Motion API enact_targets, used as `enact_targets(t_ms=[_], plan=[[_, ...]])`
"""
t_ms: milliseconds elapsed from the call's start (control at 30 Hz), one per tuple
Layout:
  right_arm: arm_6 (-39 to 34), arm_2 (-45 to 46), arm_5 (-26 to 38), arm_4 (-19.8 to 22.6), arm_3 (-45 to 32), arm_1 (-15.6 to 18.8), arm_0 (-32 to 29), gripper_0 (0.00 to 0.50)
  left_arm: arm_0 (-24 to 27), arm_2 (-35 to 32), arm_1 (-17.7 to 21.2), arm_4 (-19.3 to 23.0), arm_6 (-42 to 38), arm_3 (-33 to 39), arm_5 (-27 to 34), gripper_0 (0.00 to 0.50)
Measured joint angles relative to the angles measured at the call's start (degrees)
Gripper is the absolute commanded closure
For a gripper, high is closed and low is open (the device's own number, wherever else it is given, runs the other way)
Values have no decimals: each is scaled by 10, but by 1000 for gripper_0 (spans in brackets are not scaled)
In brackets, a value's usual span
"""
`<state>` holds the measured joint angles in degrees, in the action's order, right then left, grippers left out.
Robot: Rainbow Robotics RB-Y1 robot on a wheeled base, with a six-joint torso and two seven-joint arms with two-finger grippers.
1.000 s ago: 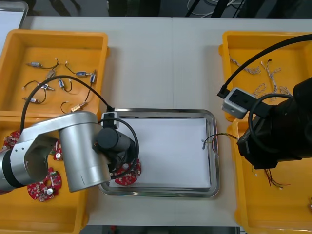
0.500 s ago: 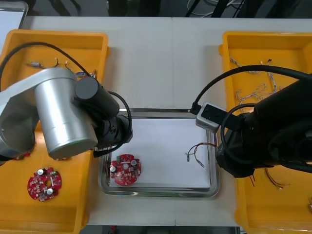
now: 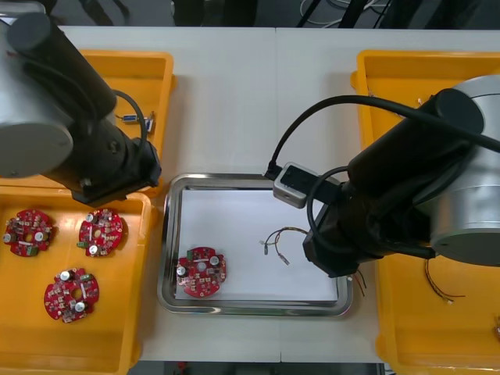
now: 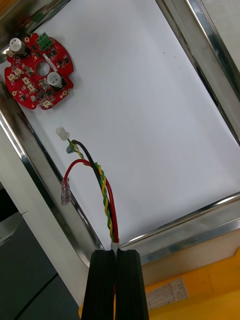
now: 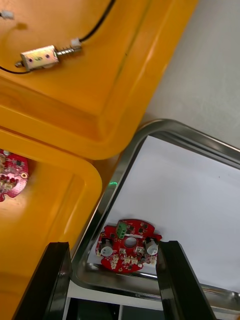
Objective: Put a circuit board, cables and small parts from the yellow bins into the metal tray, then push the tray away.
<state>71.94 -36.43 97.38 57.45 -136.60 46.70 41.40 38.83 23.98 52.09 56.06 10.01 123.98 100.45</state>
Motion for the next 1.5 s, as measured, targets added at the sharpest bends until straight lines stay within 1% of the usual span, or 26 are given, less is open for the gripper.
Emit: enact_targets(t_ms=[133,233,333,367,433,533,700,800,867,1033,1267,1500], plan=[[0,-35,0,-38,14,-19,4,500,0,-46,13,25,9,-37,3,0],[0,-69,0,-58,29,-29,8,500,0,-64,24,28,18,-65,3,0],[2,-99,0,-81,42,-39,11,500,3,-66,39,28,27,-94,3,0],[10,-107,0,-91,45,-42,12,500,4,-66,43,28,30,-103,3,0],[52,-121,0,-104,50,-46,14,500,7,-66,52,28,35,-122,2,0],[124,-135,0,-107,61,-52,15,500,9,-72,62,28,41,-151,2,0],[137,-145,0,-118,77,-64,15,500,10,-99,64,28,45,-190,2,0],[174,-155,-4,-132,83,-71,15,500,10,-116,64,24,48,-212,2,0],[189,-166,-18,-138,88,-72,15,500,10,-124,64,19,50,-228,0,0],[190,-207,-52,-179,104,-73,16,500,10,-136,68,12,52,-271,-22,0],[190,-263,-84,-214,137,-74,16,500,10,-137,73,6,54,-334,-67,0],[190,-277,-97,-232,164,-81,16,500,11,-137,74,6,55,-389,-100,0]])
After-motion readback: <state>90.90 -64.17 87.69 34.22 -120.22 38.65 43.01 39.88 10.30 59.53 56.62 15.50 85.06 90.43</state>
